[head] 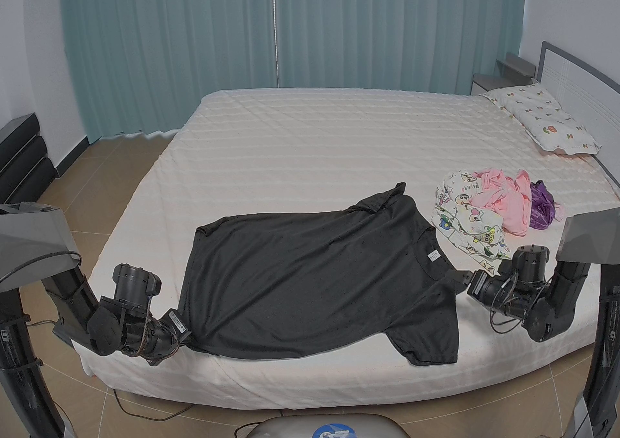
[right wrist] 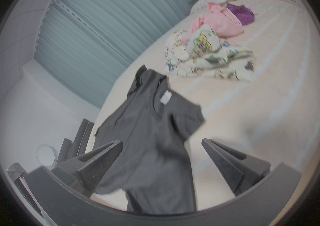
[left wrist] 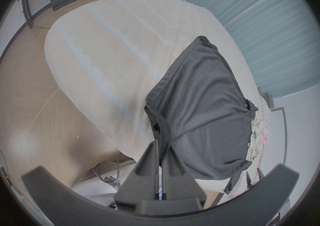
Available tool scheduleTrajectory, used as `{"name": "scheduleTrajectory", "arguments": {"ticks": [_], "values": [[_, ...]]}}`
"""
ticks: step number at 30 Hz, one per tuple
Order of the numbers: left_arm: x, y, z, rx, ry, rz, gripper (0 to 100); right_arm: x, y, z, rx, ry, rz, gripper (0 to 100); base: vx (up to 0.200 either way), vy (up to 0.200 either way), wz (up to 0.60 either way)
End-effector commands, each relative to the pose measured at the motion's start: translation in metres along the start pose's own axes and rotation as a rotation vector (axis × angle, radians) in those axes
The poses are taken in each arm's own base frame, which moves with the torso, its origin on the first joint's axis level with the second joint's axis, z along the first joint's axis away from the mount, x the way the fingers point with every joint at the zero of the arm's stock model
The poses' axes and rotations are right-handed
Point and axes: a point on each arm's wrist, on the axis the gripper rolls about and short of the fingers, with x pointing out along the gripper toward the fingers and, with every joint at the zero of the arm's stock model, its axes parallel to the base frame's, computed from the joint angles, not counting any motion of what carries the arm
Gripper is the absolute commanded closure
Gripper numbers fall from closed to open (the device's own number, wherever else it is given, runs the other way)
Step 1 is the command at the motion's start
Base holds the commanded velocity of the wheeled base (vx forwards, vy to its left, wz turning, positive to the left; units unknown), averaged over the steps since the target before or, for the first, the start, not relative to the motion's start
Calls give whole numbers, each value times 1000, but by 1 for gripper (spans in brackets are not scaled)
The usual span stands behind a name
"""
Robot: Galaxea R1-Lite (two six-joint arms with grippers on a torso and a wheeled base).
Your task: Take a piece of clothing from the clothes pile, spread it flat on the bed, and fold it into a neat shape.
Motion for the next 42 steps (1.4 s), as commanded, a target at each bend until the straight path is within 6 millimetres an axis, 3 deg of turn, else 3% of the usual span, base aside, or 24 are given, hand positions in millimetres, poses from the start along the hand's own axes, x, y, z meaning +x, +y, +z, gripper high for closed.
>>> {"name": "scheduleTrajectory", "arguments": {"ticks": [1,12,23,42], "values": [[-2,1,4,-29,17,-28,100,-41,10,-41,-6,155,-22,0,0,0,0],[-1,1,6,-32,14,-30,100,-45,-6,-65,-57,277,-70,0,0,0,0],[-1,0,6,-32,13,-31,100,-39,1,-81,-100,307,-37,0,0,0,0],[-1,1,6,-32,14,-30,100,-39,-1,-88,-122,282,-66,0,0,0,0]]}}
